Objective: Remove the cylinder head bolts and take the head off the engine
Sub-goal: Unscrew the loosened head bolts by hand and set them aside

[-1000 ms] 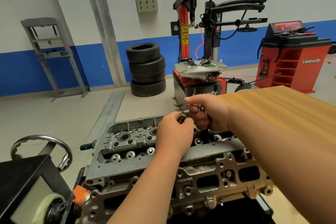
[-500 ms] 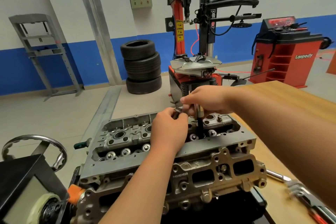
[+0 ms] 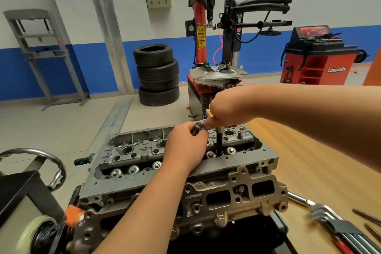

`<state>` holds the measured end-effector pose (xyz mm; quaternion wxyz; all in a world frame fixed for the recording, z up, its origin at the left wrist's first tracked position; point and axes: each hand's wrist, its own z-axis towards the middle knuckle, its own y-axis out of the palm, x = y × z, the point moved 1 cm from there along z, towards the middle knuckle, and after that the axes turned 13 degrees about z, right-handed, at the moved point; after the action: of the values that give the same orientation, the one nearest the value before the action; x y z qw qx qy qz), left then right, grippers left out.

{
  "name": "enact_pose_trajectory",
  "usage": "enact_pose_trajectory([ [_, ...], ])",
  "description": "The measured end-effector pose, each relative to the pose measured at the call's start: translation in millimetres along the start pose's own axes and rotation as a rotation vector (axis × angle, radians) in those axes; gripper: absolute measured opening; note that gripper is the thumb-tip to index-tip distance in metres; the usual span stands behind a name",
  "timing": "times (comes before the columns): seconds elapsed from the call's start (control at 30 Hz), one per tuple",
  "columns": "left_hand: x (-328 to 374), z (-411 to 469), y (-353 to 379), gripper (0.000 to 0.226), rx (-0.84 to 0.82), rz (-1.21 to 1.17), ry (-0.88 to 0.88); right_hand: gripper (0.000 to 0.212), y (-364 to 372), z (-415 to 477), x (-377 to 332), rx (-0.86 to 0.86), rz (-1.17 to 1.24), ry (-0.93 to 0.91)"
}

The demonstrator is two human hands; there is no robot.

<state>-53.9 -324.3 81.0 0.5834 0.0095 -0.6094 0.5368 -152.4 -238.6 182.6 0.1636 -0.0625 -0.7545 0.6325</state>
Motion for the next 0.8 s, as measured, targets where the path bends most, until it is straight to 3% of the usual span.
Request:
enact_pose_trajectory([
  [0.2, 3, -1, -1, 0.013, 0.046, -0.034, 0.009, 0.048, 9, -2, -6, 0.18, -0.198, 0.245],
  [0.33, 4, -1, -2, 0.019, 0.064, -0.026, 0.006, 0.041, 6, 7, -7, 0.046, -0.107, 0.143],
  [0.4, 4, -1, -2, 0.019, -0.001, -0.018, 0.017, 0.043, 3, 4, 0, -0.034, 0.007, 0.079],
  [0.53, 12, 4, -4, 0.006, -0.177, 0.087, 0.074, 0.052, 5, 4, 11, -0.007, 0.141, 0.053],
  [0.7, 17, 14, -12, 0.01, -0.457, 0.026, 0.129, 0.052, 2, 4, 11, -0.017, 0.116, 0.023],
  [0.8, 18, 11, 2, 0.012, -0.428, 0.036, 0.133, 0.042, 5, -1, 7, -0.011, 0.033, 0.033],
])
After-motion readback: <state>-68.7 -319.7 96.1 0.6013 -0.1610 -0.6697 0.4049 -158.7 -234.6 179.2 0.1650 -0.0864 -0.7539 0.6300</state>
